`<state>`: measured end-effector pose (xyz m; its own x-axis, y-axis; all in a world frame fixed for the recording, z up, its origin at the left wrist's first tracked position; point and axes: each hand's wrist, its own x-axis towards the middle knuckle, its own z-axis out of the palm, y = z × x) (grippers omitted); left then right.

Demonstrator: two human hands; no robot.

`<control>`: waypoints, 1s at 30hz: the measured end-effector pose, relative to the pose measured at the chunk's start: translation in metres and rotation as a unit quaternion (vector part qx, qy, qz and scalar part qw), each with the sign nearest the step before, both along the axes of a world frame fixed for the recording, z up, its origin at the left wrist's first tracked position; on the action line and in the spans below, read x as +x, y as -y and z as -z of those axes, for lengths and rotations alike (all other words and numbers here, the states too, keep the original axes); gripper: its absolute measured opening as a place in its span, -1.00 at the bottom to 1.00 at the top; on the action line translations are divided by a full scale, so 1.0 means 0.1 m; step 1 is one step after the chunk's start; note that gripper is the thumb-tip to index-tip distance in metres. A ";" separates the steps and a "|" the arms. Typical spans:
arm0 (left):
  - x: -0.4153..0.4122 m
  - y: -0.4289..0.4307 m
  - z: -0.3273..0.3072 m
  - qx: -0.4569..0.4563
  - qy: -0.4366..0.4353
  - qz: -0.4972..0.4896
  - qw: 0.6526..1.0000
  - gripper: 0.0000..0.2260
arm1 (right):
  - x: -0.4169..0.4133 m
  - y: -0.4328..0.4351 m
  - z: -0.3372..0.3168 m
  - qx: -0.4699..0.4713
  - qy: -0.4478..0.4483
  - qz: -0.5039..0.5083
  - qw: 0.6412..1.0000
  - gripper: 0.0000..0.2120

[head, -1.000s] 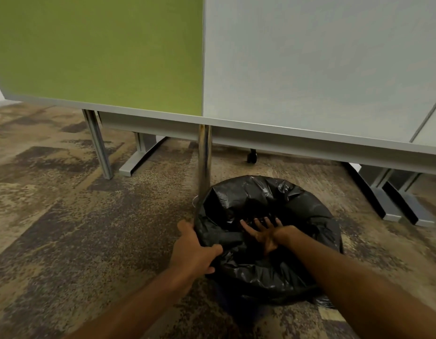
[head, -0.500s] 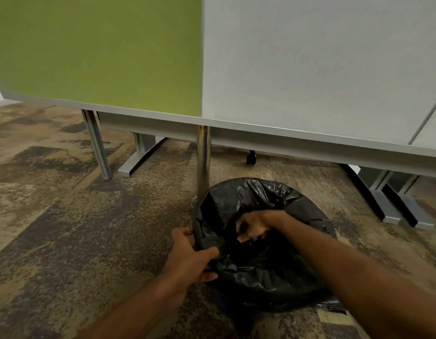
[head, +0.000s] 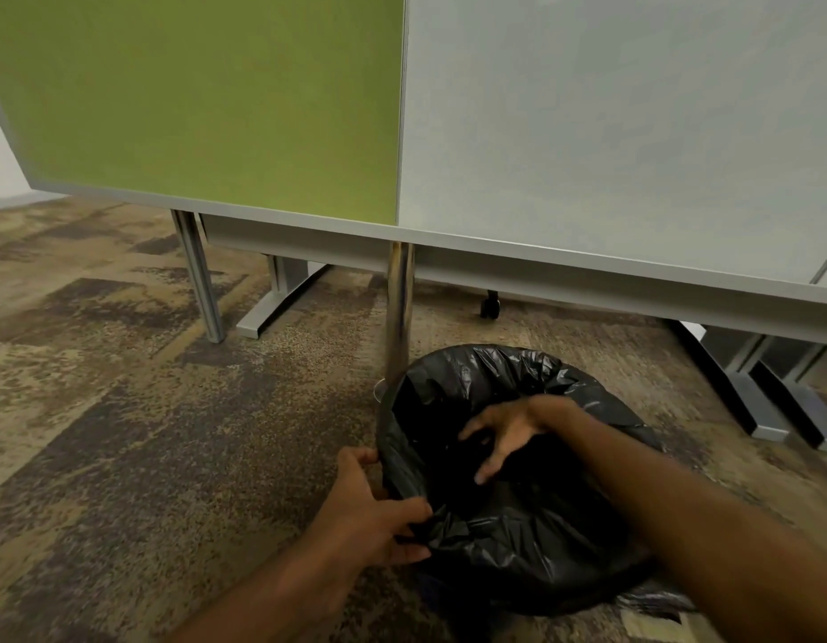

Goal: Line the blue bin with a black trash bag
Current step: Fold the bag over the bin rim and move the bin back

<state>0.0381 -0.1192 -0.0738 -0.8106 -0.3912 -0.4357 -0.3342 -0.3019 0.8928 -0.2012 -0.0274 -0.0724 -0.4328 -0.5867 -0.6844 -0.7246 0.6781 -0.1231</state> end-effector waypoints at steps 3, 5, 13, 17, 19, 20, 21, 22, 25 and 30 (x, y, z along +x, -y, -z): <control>0.01 0.00 0.02 0.014 -0.002 -0.006 1.000 -0.38 | -0.06 -0.14 -0.22 -0.085 0.019 0.015 0.996 -0.61; 0.01 -0.01 0.03 0.021 -0.003 -0.010 1.000 -0.37 | 0.03 -0.19 -0.23 -0.106 -0.016 -0.017 0.994 -0.71; -0.03 -0.04 0.07 0.052 -0.001 -0.029 0.998 -0.37 | 0.49 -0.44 0.22 0.178 -0.094 -0.114 0.973 -0.46; -0.05 -0.03 0.11 0.061 -0.008 -0.042 0.997 -0.38 | 0.50 -0.52 0.25 0.202 -0.083 -0.051 0.975 -0.57; -0.05 -0.02 0.13 0.071 -0.008 -0.048 0.996 -0.38 | 0.51 -0.51 0.18 0.186 -0.041 -0.049 0.980 -0.47; -0.05 -0.01 0.13 0.075 -0.007 -0.049 0.996 -0.38 | 0.51 -0.51 0.14 0.180 -0.014 -0.058 0.982 -0.43; -0.05 -0.01 0.14 0.077 -0.006 -0.049 0.996 -0.39 | 0.50 -0.52 0.10 0.165 0.002 -0.066 0.984 -0.40; -0.05 -0.01 0.14 0.079 -0.004 -0.047 0.996 -0.41 | 0.50 -0.54 0.05 0.139 0.001 -0.064 0.988 -0.38; -0.04 0.00 0.13 0.085 0.002 -0.044 0.995 -0.48 | 0.50 -0.70 -0.20 -0.026 -0.034 -0.016 0.999 -0.43; 0.02 0.07 0.11 0.084 0.000 -0.032 0.996 -0.52 | 0.52 -1.25 -0.38 -0.395 -0.203 0.136 0.886 -0.88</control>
